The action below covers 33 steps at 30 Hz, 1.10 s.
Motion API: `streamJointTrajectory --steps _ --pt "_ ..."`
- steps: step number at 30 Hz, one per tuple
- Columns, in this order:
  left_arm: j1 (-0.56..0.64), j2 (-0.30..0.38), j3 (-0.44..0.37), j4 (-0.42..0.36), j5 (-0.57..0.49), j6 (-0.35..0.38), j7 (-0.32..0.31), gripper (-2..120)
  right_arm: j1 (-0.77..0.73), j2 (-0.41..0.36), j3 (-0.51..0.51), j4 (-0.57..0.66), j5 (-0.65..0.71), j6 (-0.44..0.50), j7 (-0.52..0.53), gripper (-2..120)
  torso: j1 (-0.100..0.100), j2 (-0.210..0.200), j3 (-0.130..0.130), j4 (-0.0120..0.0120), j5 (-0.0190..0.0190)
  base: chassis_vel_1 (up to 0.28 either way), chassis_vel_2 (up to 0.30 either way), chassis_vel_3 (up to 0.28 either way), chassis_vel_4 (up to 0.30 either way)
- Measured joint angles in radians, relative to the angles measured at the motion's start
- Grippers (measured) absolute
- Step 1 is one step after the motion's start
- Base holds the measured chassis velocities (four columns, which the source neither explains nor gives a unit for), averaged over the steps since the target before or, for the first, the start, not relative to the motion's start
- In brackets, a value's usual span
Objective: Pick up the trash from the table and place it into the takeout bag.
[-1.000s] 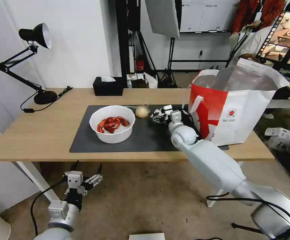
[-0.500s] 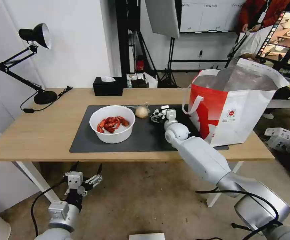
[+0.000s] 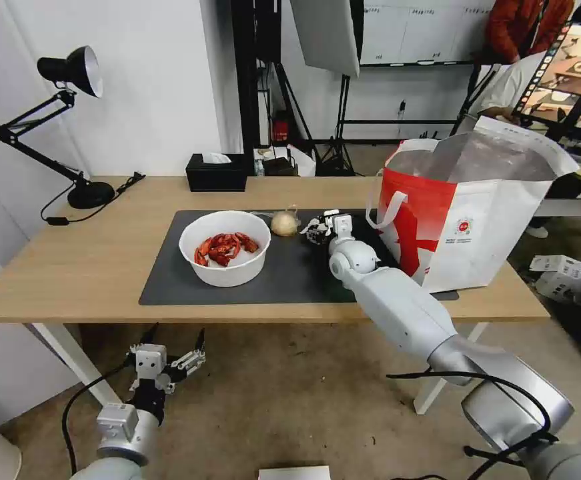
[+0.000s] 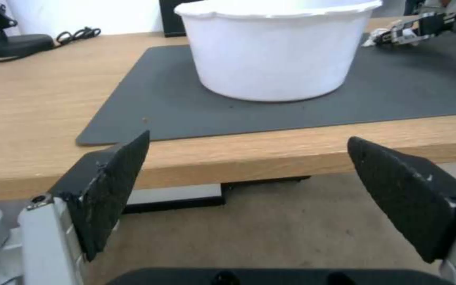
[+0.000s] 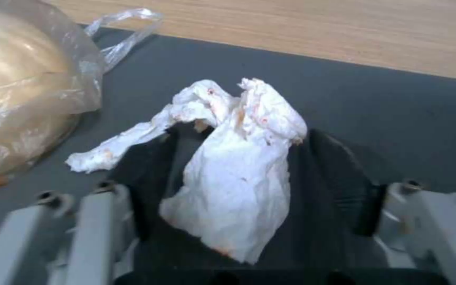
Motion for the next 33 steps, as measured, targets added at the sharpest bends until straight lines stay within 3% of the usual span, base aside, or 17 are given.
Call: streamJointTrajectory --steps 12,15,18,25,27,28,31,33 --pt "-0.007 0.0 0.011 0.009 0.0 0.002 0.0 100 -0.024 -0.026 0.001 0.044 0.014 0.026 0.0 22 0.0 0.0 0.0 -0.0002 0.0 0.0 0.0 0.0 0.0" --pt "-0.007 -0.003 0.02 0.01 0.0 0.001 -0.001 100 -0.049 -0.051 0.002 0.106 -0.001 0.059 0.014 7 0.0 0.0 0.0 -0.0002 0.0001 0.0 0.0 0.0 0.0" --pt "-0.004 -0.005 0.026 0.011 0.002 0.0 -0.001 100 -0.071 -0.076 0.003 0.167 -0.005 0.075 0.037 0 0.0 0.0 0.0 -0.0001 -0.0002 0.0 0.0 0.0 0.0" --pt "0.002 -0.015 0.032 0.006 0.006 -0.003 -0.002 100 -0.154 -0.173 0.002 0.437 -0.01 0.095 0.074 0 0.0 0.0 0.0 -0.0003 0.0003 0.0 0.0 0.0 0.0" --pt "0.008 -0.018 0.031 0.004 0.007 -0.007 -0.003 100 -0.209 -0.227 0.025 0.584 -0.015 0.105 0.101 0 0.0 0.0 0.0 -0.0002 0.0001 0.0 0.0 0.0 0.0" --pt "0.008 -0.018 0.031 0.004 0.007 -0.007 -0.003 100 -0.209 -0.227 0.025 0.584 -0.015 0.105 0.101 0 0.0 0.0 0.0 -0.0002 0.0001 0.0 0.0 0.0 0.0" --pt "0.011 -0.023 0.038 0.011 0.013 -0.021 -0.005 100 -0.249 -0.291 0.083 0.764 -0.014 0.117 0.145 0 0.0 0.0 0.0 -0.0003 0.0003 0.0 0.0 0.0 0.0" --pt "0.011 -0.026 0.04 0.011 0.016 -0.022 -0.006 100 -0.245 -0.313 0.105 0.808 -0.007 0.118 0.153 0 0.0 0.0 0.0 -0.0002 0.0001 0.0 0.0 0.0 0.0"
